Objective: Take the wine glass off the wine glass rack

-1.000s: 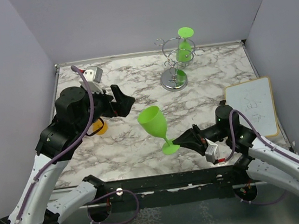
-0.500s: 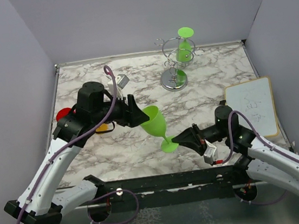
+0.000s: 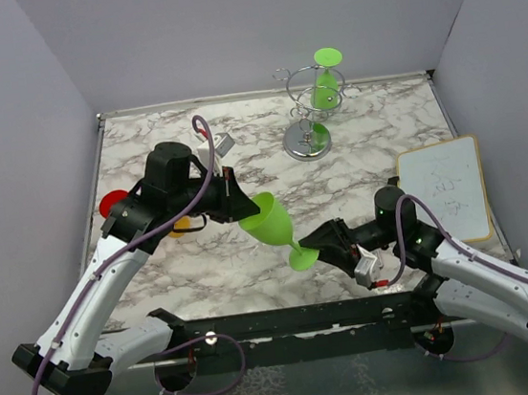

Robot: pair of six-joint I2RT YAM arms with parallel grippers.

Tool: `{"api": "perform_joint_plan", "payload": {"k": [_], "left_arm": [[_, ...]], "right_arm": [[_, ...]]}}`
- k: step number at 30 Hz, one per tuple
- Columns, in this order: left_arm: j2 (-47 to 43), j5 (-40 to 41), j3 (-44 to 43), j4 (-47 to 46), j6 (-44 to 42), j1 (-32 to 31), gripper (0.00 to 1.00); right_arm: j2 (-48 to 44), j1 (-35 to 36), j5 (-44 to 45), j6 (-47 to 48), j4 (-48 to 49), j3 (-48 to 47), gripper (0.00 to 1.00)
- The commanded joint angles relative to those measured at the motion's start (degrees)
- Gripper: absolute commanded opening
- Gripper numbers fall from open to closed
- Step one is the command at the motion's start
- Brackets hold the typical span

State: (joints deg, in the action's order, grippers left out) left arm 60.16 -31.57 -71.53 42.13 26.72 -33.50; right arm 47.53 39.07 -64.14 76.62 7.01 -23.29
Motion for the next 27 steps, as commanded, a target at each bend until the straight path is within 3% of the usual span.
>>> {"api": "perform_joint_plan", "payload": {"k": [1, 2, 3, 7, 13, 17, 19, 21, 24, 27], "left_arm": [[0.0, 0.3, 0.0, 0.0, 0.6, -0.2, 0.00], [-0.1, 1.0, 0.0, 0.0, 0.7, -0.2, 0.00], [-0.3, 1.9, -0.1, 0.0, 0.8, -0.2, 0.00], [-0.6, 10.3, -2.1, 3.2, -0.8, -0.2, 0.00], [0.0, 37.9, -5.2, 8.8, -5.2, -0.2, 0.00], [0.8, 46.2, -4.5, 7.0, -6.3, -0.2, 0.00], [1.4, 48.2, -3.5, 4.7, -7.2, -0.2, 0.00], [2.5, 50.3, -1.9, 2.4, -7.6, -0.2, 0.00], [3.9, 51.8, 1.3, -1.8, -7.5, 0.0, 0.00], [6.0, 52.0, 4.0, -5.5, -6.9, 0.1, 0.00]], "right_arm": [[1.5, 0.4, 1.0, -4.6, 5.5, 0.8, 0.87], [1.8, 0.4, 1.3, -5.8, 6.0, 0.7, 0.99], [1.9, 0.4, 1.4, -6.6, 5.8, 0.5, 1.00], [2.2, 0.4, 2.6, -11.0, 7.2, 0.1, 1.00], [5.9, 0.4, 10.2, -23.1, 14.4, 1.1, 1.00], [10.8, 0.4, 16.1, -42.3, 19.1, -1.2, 0.99], [14.1, 0.4, 23.6, -56.3, 22.1, -3.5, 1.00], [17.4, 0.4, 37.2, -70.0, 21.0, -7.1, 1.00], [22.9, 0.3, 63.3, -84.5, 7.2, -16.3, 1.00], [28.9, -0.7, 72.9, -88.1, -7.2, -25.8, 1.00]]}}
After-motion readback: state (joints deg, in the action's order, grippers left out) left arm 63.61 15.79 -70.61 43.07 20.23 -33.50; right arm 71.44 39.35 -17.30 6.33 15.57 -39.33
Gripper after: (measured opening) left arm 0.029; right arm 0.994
